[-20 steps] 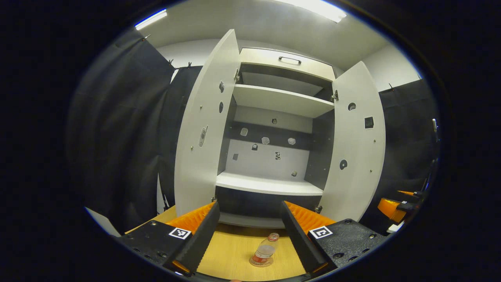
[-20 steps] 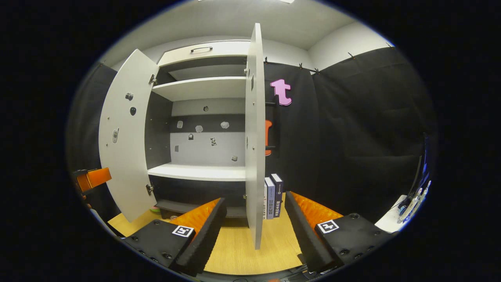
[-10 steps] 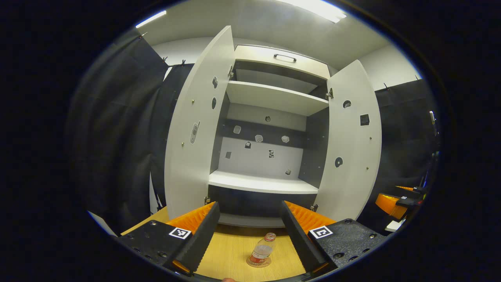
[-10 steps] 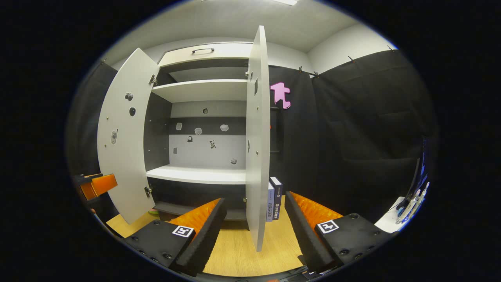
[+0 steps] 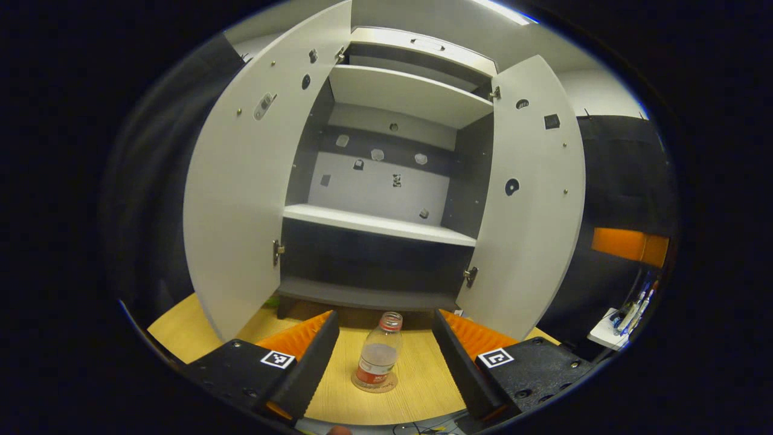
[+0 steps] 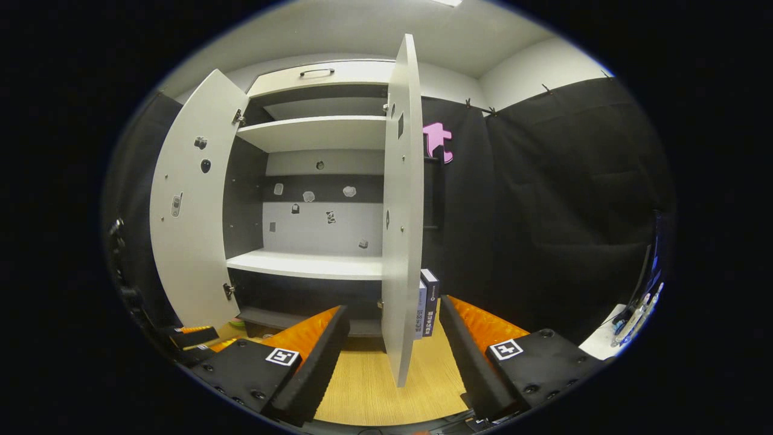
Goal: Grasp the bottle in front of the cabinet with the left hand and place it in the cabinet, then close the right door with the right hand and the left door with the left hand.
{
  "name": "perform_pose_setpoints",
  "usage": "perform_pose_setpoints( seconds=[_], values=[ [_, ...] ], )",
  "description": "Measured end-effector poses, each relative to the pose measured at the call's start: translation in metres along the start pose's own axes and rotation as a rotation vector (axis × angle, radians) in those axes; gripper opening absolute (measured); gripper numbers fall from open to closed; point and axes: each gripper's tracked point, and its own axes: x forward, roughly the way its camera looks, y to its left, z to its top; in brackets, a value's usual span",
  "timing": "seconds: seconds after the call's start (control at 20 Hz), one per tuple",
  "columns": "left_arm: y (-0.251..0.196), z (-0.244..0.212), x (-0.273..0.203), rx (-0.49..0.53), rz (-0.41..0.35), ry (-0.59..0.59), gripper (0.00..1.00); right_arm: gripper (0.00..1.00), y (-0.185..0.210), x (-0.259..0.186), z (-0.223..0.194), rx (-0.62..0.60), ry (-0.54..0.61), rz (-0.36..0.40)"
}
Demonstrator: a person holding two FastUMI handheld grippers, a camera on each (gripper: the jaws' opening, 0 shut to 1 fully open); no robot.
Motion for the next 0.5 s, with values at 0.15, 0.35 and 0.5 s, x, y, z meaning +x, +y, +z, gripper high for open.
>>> perform_pose_setpoints(
  seconds=[0.15, 0.35, 0.5],
  values=[
    [0.006, -0.048, 0.024, 0.01, 0.003, 0.094, 0.95, 0.98, -0.005, -0.002, -0.005, -0.019, 0.011, -0.015],
    [0.009, -0.096, 0.049, -0.005, 0.005, 0.187, 0.95, 0.98, -0.015, -0.006, -0.01, -0.037, 0.027, -0.048],
    [0.012, -0.122, 0.066, 0.014, 0.004, 0.233, 0.95, 0.98, -0.021, -0.01, -0.017, -0.04, 0.049, -0.07]
  ],
)
